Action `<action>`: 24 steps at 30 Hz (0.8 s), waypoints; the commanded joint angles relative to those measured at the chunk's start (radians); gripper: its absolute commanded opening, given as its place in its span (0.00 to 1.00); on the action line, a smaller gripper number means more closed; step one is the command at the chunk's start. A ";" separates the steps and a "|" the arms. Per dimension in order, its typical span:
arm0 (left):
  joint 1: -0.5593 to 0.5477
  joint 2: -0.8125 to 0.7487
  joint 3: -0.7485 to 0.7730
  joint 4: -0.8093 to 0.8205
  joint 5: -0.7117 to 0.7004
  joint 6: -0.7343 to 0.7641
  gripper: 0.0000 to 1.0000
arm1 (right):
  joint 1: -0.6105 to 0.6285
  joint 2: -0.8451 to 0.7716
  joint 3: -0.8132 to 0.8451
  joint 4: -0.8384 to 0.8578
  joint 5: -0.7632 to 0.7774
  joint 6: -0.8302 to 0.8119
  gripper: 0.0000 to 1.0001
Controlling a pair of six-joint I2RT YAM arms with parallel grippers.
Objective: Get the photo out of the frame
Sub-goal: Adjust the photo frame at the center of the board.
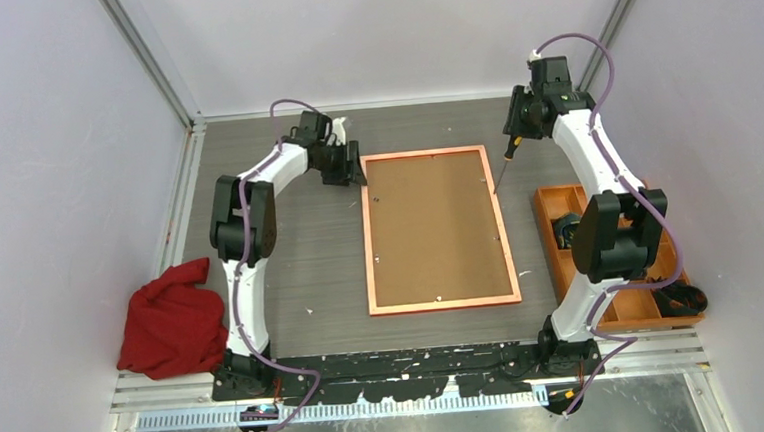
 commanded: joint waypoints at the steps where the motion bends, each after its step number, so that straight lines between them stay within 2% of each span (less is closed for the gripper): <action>1: 0.006 -0.108 -0.014 -0.070 -0.043 0.051 0.59 | -0.001 -0.077 0.050 -0.013 -0.038 -0.004 0.01; 3: 0.002 -0.136 -0.029 -0.080 -0.049 0.065 0.59 | -0.001 -0.085 0.076 -0.048 -0.045 -0.011 0.01; 9: -0.067 -0.243 -0.035 -0.148 -0.197 0.176 0.60 | -0.001 -0.137 0.101 -0.175 -0.059 -0.054 0.01; 15: -0.221 -0.359 -0.110 -0.123 -0.355 0.342 0.62 | 0.001 -0.229 -0.041 -0.145 0.070 -0.112 0.01; 19: -0.322 -0.391 -0.191 -0.069 -0.514 0.388 0.65 | 0.000 -0.265 -0.087 -0.134 0.056 -0.121 0.01; 24: -0.386 -0.388 -0.246 -0.040 -0.658 0.438 0.71 | -0.001 -0.305 -0.120 -0.096 0.040 -0.118 0.01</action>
